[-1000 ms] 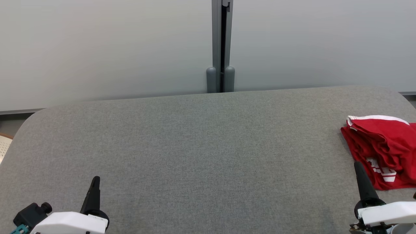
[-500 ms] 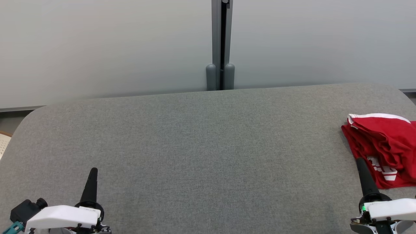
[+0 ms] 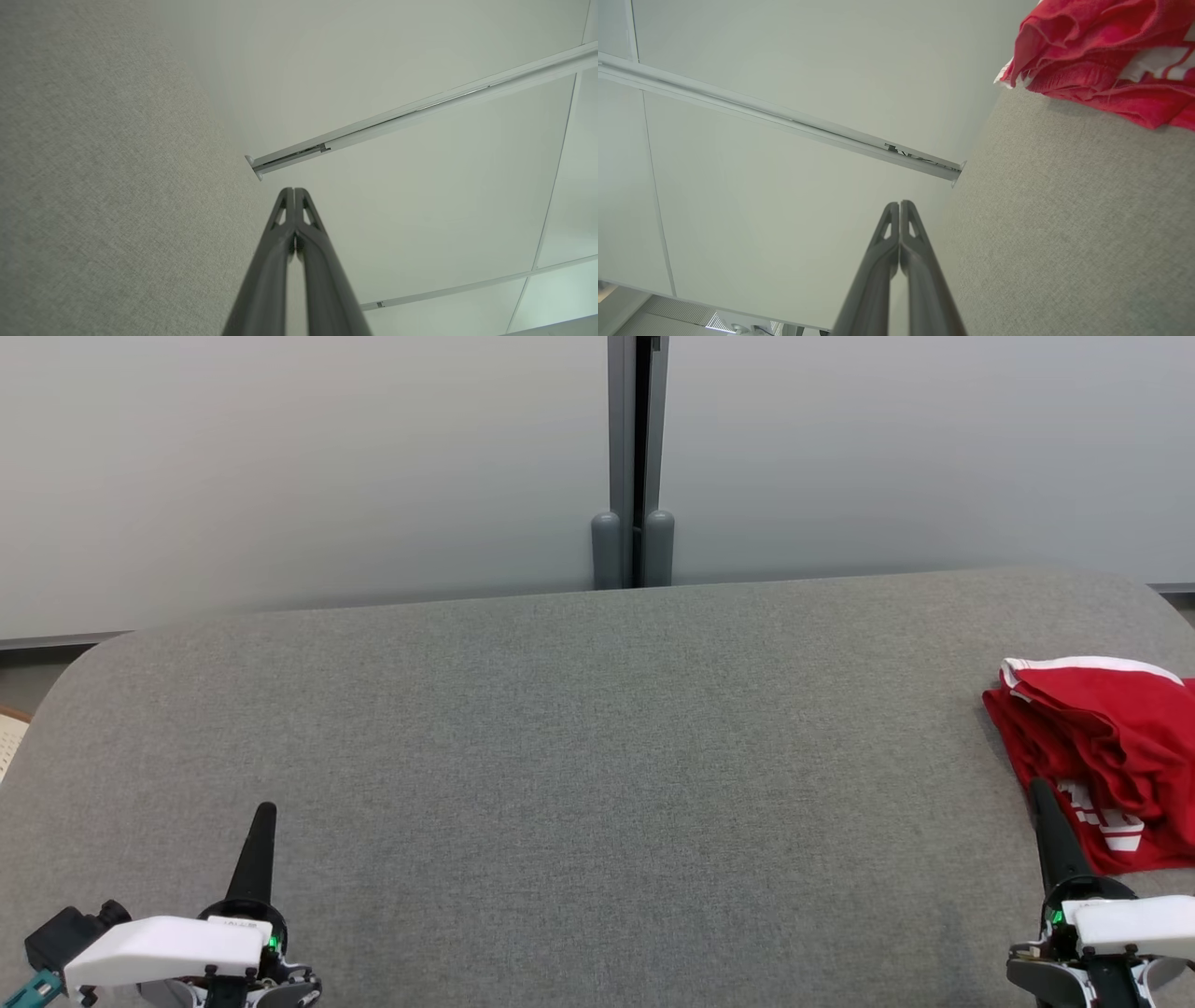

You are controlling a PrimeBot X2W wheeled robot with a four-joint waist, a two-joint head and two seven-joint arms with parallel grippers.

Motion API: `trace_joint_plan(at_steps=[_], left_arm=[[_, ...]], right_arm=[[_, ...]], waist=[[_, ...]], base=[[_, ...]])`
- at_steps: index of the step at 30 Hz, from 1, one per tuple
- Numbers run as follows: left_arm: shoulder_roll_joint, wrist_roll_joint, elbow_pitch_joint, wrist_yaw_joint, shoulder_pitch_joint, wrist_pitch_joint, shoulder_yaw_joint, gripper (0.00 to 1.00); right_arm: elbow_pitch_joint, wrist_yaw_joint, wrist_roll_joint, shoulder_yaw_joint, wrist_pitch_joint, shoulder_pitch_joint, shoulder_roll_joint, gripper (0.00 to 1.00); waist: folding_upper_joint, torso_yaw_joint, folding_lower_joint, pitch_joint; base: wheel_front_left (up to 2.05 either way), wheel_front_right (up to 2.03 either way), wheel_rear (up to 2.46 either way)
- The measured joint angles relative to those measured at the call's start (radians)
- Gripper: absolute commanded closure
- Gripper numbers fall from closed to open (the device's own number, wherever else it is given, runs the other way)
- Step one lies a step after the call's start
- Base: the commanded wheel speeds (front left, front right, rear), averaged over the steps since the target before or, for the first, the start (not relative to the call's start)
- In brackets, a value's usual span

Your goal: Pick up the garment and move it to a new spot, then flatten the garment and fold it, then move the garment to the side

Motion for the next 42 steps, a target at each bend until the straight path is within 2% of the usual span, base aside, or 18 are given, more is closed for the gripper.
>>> trace_joint_plan(at_steps=[42], left_arm=[[-0.039, -0.275, 0.028, -0.061, -0.072, 0.062, 0.071, 1.00]], right_arm=[[0.064, 0.000, 0.298, -0.030, 0.013, -0.065, 0.010, 1.00]], waist=[[0.0000, -0.002, 0.0000, 0.035]], base=[[0.00, 0.00, 0.00]])
